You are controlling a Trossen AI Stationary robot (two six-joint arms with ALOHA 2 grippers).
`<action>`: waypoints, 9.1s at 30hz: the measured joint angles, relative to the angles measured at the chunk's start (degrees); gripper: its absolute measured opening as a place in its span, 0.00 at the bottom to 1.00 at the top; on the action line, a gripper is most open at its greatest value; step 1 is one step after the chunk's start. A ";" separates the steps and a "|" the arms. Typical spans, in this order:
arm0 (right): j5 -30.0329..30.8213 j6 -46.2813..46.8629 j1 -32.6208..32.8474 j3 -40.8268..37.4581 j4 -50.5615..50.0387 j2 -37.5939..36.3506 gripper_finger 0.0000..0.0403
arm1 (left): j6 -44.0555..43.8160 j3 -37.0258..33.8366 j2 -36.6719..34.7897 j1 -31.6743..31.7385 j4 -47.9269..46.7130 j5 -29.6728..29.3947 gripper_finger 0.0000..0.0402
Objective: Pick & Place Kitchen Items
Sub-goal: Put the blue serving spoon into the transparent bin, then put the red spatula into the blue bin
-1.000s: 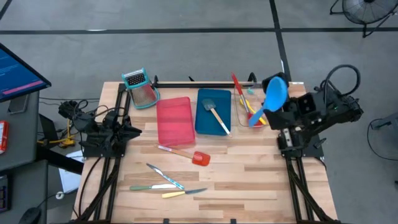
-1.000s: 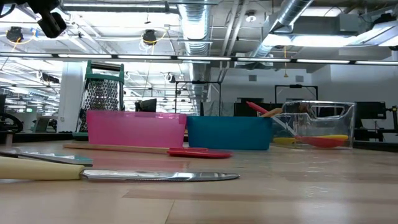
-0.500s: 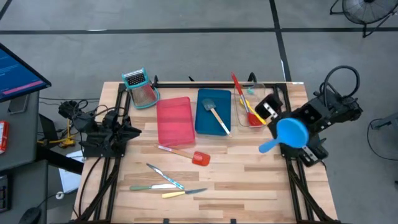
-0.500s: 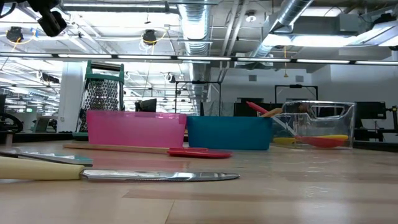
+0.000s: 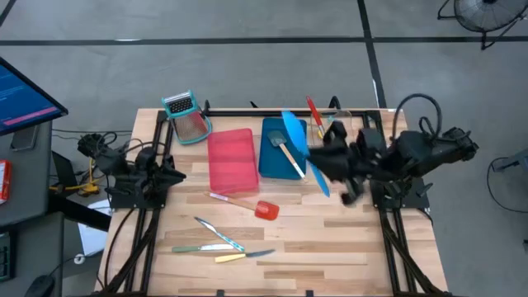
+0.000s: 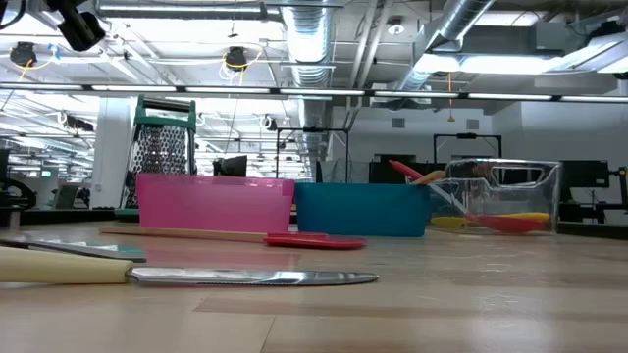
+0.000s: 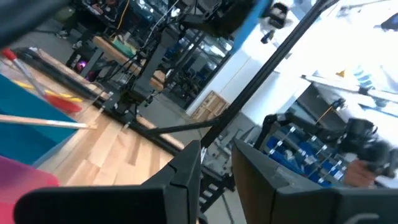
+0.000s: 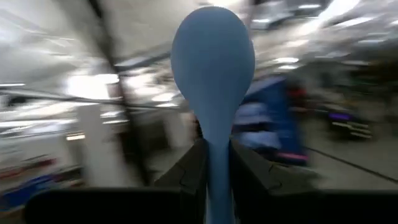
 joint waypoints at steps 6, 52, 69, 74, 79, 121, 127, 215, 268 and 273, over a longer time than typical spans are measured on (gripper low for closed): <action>20.27 -6.35 0.11 0.00 -4.35 -0.04 0.13 | 0.02 0.01 0.01 -0.02 3.35 -0.04 0.19; 51.24 12.11 -20.40 0.04 -51.29 -6.48 0.11 | -0.98 0.01 -0.01 -0.01 9.77 -6.16 0.19; 4.42 45.05 -38.14 -0.07 -91.66 2.96 0.12 | -0.98 0.01 -0.01 -0.01 10.54 -6.21 0.19; -2.82 41.96 -43.77 -0.07 -96.00 5.61 0.12 | -0.98 0.01 -0.01 0.00 10.63 -6.21 0.19; -7.85 35.92 -47.81 -1.43 -96.37 7.98 0.12 | -0.98 0.01 -0.01 -0.02 10.63 -6.20 0.19; -17.75 18.62 -64.02 -28.13 -66.31 8.68 0.12 | -1.01 0.01 -0.01 0.00 11.94 -9.79 0.19; -17.66 20.10 -64.50 -29.70 -64.04 8.68 0.12 | -1.02 0.01 -0.01 -0.01 12.10 -10.47 0.19; -21.10 27.61 -27.56 -16.19 -56.88 -13.36 0.44 | 0.10 -0.01 0.39 -0.01 12.54 -9.23 0.34; -11.74 11.08 -12.38 21.54 -51.89 52.25 0.57 | -10.18 -0.01 19.42 -0.02 13.70 30.06 0.35; -14.79 11.01 -13.01 23.00 -52.66 56.71 0.57 | -8.01 -0.01 17.23 -0.02 13.49 31.55 0.35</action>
